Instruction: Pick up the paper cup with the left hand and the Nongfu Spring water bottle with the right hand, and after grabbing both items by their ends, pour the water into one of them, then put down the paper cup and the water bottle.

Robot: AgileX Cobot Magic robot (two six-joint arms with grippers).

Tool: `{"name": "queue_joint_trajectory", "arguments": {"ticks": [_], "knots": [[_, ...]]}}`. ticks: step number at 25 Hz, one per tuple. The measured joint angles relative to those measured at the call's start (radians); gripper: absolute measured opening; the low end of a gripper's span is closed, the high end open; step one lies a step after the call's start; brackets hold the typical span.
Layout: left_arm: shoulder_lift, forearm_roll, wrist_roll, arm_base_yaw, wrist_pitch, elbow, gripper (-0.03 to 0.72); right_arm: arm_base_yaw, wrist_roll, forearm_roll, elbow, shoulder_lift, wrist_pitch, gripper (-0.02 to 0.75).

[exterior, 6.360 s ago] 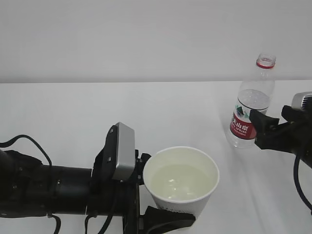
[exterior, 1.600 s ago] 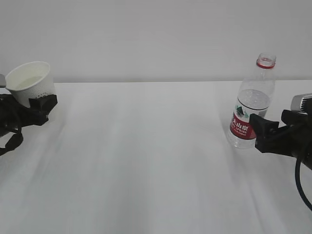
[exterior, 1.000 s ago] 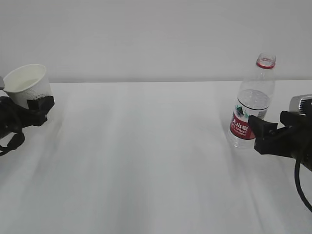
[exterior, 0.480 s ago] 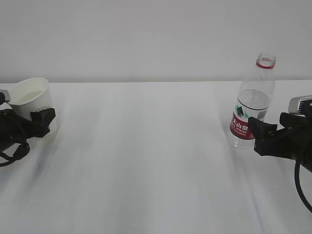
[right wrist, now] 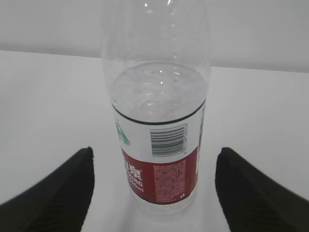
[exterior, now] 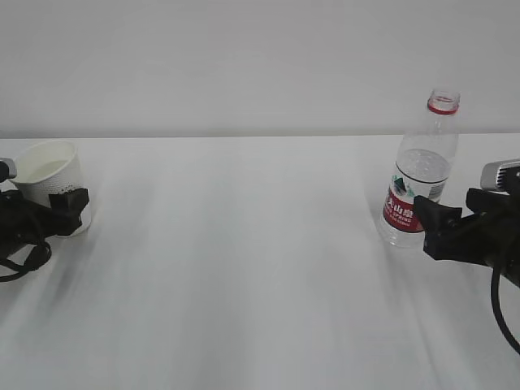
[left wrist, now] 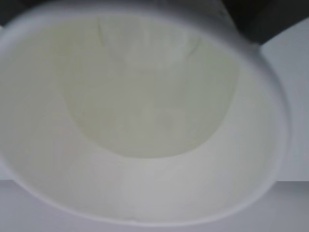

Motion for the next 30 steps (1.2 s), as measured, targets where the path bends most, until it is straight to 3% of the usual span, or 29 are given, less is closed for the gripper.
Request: {"name": "queue_joint_trajectory", "arguments": {"ticks": [13, 20, 30], "knots": [[0.015, -0.009, 0.003, 0.000, -0.025, -0.002, 0.540, 0.000, 0.000, 0.000, 0.000, 0.000, 0.023, 0.589], [0.015, 0.011, 0.003, 0.000, -0.027, -0.002, 0.670, 0.000, 0.000, 0.000, 0.000, 0.000, 0.023, 0.589], [0.009, 0.026, 0.003, 0.000, -0.030, 0.014, 0.685, 0.000, 0.000, 0.000, 0.000, 0.000, 0.025, 0.589]]}}
